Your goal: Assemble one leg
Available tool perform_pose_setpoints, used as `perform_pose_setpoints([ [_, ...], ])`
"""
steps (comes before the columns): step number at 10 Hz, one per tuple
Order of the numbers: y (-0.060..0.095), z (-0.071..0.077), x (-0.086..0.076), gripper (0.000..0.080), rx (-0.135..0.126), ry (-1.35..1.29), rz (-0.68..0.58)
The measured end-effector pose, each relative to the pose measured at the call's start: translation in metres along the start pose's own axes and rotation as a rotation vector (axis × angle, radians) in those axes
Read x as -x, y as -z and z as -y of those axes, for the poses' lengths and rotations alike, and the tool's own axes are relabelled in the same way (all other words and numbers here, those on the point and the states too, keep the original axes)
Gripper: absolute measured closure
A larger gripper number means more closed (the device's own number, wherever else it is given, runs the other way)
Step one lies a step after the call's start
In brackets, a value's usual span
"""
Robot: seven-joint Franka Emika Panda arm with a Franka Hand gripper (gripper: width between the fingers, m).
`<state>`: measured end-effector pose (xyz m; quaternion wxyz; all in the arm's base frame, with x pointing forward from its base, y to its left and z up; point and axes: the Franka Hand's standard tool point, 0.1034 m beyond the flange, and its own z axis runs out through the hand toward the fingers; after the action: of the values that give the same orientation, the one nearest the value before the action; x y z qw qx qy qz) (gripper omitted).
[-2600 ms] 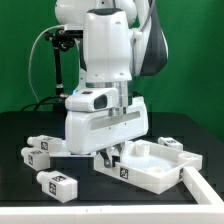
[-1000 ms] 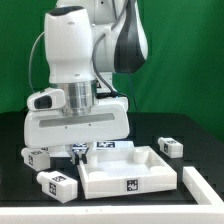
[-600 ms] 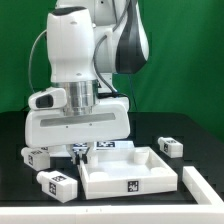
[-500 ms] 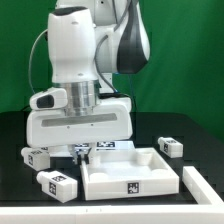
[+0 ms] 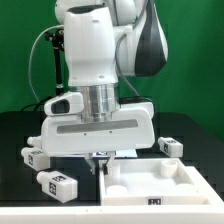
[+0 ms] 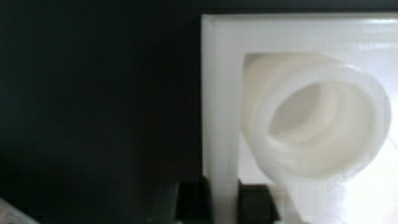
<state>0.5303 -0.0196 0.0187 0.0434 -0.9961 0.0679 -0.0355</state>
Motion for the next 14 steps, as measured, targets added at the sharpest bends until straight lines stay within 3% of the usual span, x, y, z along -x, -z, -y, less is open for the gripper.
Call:
perform_pose_setpoints([
  [1, 0.000, -0.002, 0.000, 0.0744, 0.006, -0.125, -0.001],
  [6, 0.000, -0.003, -0.001, 0.0738, 0.015, -0.074, -0.005],
  [9, -0.001, 0.003, -0.018, 0.0738, 0.021, 0.002, -0.029],
  [14, -0.001, 0.002, -0.019, 0.0738, 0.039, 0.033, 0.001],
])
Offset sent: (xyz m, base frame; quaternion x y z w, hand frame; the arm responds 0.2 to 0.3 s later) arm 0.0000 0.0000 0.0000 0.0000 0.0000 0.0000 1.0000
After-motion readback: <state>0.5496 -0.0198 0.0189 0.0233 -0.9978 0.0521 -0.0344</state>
